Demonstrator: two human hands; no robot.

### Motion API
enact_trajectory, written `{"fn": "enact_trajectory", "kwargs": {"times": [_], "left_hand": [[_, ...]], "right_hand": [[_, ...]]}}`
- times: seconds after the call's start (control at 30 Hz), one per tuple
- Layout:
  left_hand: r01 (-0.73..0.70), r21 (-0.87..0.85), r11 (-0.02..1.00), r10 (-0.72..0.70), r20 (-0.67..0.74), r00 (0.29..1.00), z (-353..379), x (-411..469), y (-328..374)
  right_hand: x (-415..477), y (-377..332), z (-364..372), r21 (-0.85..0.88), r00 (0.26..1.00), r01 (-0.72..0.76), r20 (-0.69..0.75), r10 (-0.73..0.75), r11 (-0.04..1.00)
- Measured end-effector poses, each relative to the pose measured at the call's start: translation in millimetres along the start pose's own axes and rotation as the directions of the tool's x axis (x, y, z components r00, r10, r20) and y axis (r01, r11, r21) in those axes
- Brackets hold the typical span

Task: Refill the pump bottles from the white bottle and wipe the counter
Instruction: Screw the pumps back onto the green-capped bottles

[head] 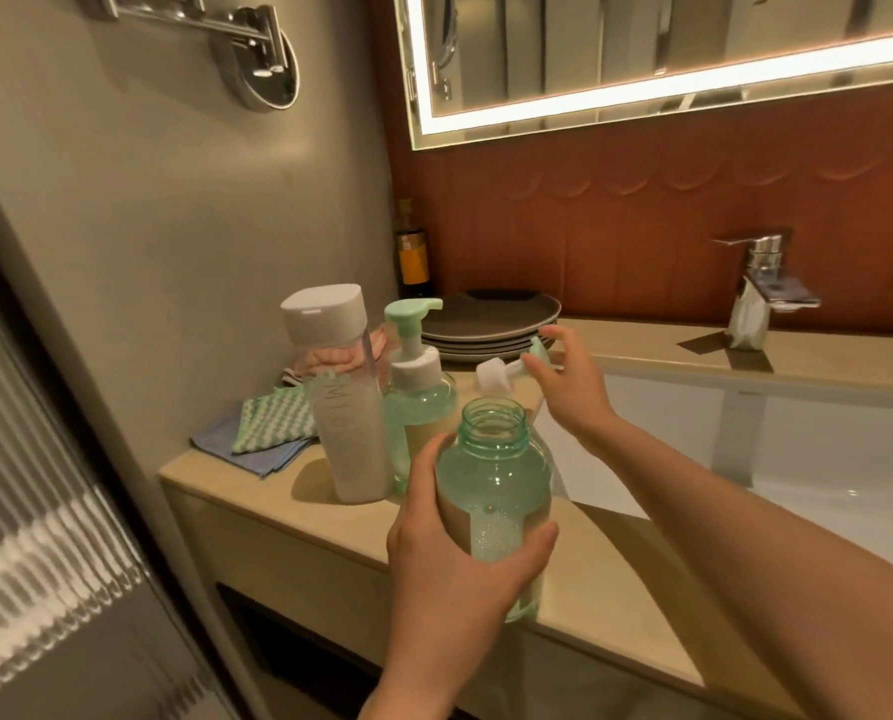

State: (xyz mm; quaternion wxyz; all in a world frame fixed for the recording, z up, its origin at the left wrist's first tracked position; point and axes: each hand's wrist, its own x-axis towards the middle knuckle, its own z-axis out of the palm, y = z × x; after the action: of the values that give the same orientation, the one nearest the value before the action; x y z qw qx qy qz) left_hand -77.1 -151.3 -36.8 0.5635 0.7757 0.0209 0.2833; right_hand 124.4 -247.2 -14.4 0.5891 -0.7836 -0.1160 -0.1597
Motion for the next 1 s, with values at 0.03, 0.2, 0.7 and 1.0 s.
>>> {"fn": "enact_trajectory", "kwargs": {"times": [0.03,0.2,0.7,1.0], "left_hand": [[-0.001,0.000,1.000,0.001,0.001,1.000,1.9,0.0,1.4],[0.027,-0.024,0.999,-0.026,0.018,1.000,15.3,-3.8,13.5],[0.045,-0.153,0.987,-0.036,0.060,0.998,61.4,-16.5,9.4],[-0.054,-0.113,0.992,0.057,0.030,0.998,72.7,-10.5,-10.2]], "right_hand": [[3.4,-3.6,-8.6,0.040,0.999,0.006,-0.039,-0.005,0.999],[15.7,-31.0,-58.8,0.259,0.973,0.024,-0.228,0.037,0.966],[-2.5,-103.8,-149.4,0.283,0.939,0.223,-0.318,-0.128,0.933],[-22.2,-111.8,-124.6,0.106,0.814,0.579,-0.132,-0.566,0.808]]}}
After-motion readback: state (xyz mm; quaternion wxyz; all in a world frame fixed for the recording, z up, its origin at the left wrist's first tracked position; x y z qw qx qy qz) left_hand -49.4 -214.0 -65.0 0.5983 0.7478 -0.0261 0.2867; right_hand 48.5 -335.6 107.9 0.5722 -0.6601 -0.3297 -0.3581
